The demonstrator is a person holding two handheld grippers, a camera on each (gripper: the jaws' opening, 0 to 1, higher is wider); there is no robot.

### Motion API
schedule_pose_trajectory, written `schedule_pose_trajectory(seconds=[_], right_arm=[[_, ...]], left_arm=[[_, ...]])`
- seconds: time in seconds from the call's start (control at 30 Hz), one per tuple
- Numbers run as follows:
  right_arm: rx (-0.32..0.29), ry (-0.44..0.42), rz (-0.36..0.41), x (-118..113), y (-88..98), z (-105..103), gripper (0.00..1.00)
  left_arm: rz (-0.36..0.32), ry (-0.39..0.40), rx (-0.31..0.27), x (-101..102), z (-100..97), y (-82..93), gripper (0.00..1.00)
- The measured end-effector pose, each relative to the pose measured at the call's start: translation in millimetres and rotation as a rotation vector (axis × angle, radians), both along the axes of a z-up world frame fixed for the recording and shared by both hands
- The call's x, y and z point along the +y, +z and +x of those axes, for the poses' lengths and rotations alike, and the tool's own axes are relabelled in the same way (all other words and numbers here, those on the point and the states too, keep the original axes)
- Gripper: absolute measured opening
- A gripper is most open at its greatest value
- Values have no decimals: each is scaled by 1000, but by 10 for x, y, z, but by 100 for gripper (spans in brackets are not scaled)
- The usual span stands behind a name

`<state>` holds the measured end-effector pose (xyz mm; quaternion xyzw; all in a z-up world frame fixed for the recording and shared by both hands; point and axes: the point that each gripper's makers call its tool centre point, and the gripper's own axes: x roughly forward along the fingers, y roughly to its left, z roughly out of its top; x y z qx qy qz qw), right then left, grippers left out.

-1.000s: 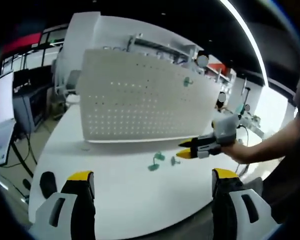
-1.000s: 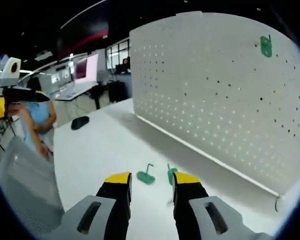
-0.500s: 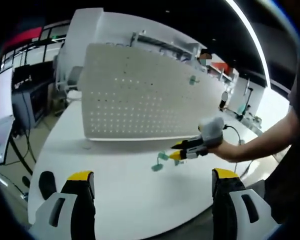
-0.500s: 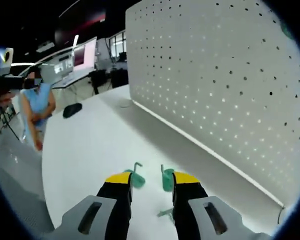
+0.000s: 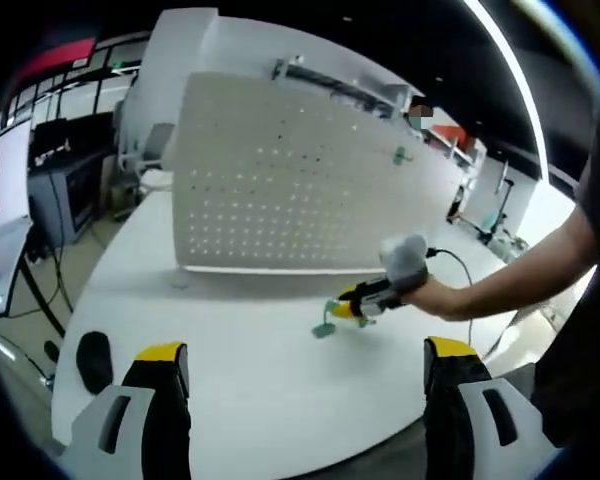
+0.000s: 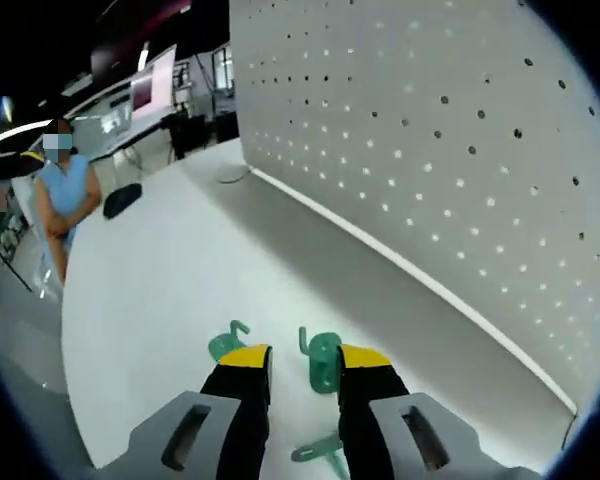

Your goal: Insert the hook assembly into the mounting plate slot until the hook locks in place.

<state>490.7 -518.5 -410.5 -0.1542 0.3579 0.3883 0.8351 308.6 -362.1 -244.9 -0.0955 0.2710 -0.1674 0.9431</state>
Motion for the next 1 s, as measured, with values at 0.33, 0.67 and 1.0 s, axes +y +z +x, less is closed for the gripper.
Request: schedule_pose_trajectory(seconds=[0.33, 0.67, 1.0], right_arm=[[-11, 16, -45, -7, 52, 32, 7], [35, -38, -37, -75, 118, 73, 1], [31, -40, -41, -113, 138, 60, 0]], left_arm=[[-11, 3, 8, 0, 5, -42, 99], [-21, 1, 5, -20, 39, -48, 99], [-27, 0, -1, -32, 16, -13, 100]])
